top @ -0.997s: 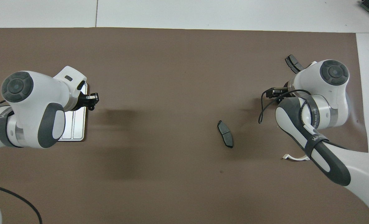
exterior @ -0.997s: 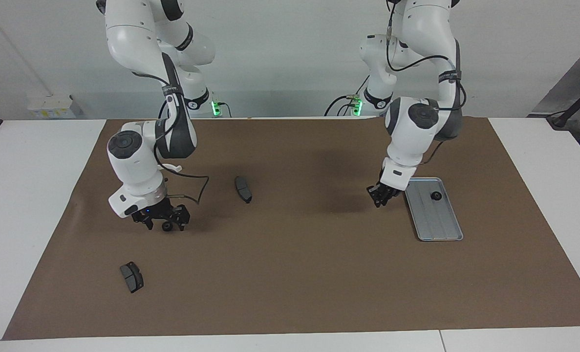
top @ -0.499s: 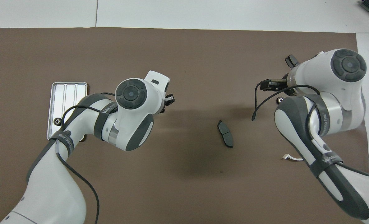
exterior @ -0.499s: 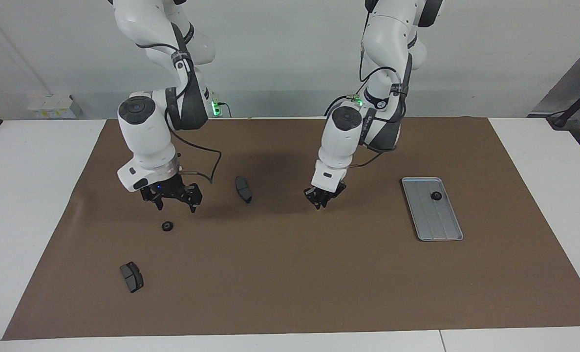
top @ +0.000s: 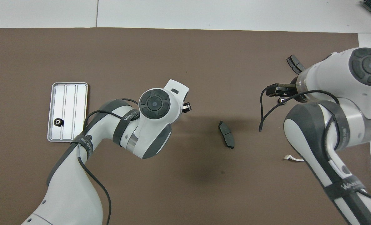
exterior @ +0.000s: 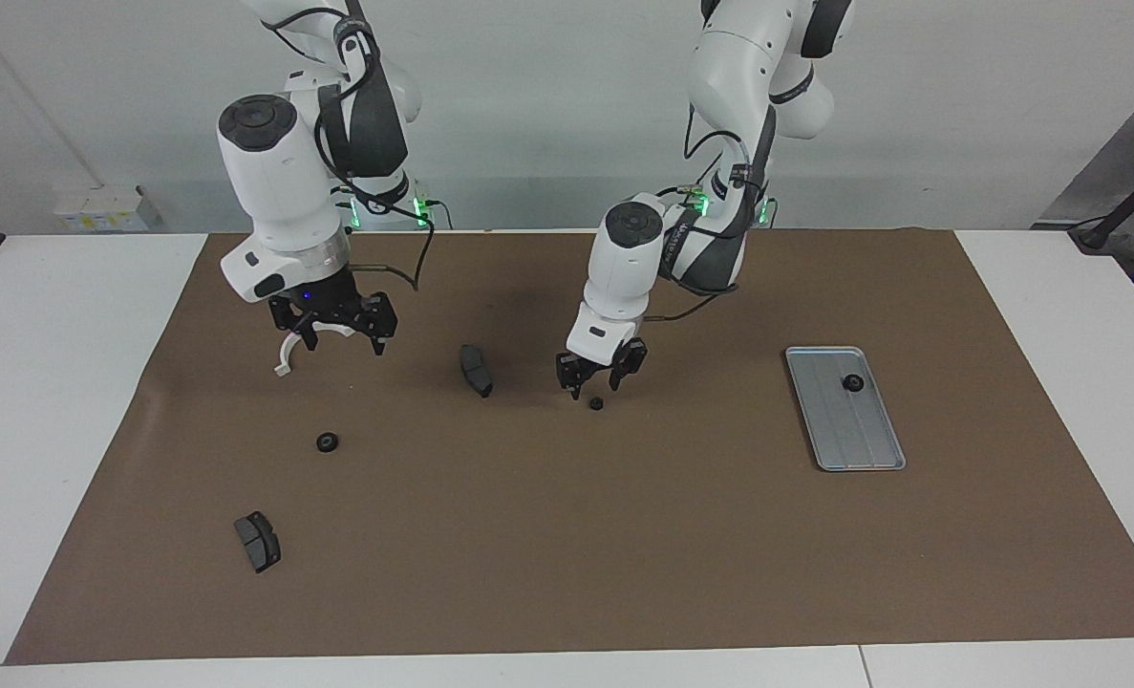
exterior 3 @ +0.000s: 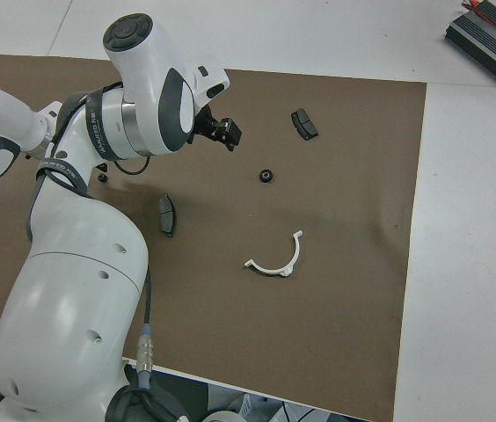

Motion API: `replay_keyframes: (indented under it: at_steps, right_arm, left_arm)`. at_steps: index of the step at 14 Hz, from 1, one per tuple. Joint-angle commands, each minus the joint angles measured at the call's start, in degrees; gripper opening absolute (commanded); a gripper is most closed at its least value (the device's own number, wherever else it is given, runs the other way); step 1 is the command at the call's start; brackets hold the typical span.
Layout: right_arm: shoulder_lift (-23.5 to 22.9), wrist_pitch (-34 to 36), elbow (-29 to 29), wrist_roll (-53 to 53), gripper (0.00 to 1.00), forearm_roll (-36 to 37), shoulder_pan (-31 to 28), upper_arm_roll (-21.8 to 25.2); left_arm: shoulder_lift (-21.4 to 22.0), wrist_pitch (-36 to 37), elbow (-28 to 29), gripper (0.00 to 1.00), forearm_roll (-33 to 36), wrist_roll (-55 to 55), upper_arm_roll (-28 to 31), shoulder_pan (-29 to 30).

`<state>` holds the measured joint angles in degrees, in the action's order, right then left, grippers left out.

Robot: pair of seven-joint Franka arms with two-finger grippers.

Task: Place bearing gear from tray to pile

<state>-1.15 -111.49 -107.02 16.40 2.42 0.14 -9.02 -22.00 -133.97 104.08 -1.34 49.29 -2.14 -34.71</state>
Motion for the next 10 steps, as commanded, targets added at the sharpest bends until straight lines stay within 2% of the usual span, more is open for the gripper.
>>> replay_keyframes:
  at_steps: [1, 3, 6, 10]
  right_arm:
    - [2.21, 0.75, -1.53, -0.93, 1.00, -1.63, -0.58, -0.39]
    - [2.03, 0.22, -1.53, -0.49, 1.00, -1.63, -0.32, -1.00]
    - [0.37, -1.44, -1.44, 3.70, 1.00, -1.81, 3.62, -1.18]
    - [-4.99, -7.59, -0.39, 13.11, 1.00, -1.28, 11.44, -1.18]
  left_arm:
    - [-0.50, 1.51, -1.34, 0.79, -0.42, -0.07, 0.64, 1.83]
    - [-0.06, 3.70, -1.34, 0.79, -0.07, -0.42, 0.64, 4.55]
    - [2.30, 8.36, -0.64, 0.78, -0.07, -3.04, 0.64, 10.17]
    - [6.87, 13.38, 1.56, 0.78, -0.07, -18.74, 0.64, 19.75]
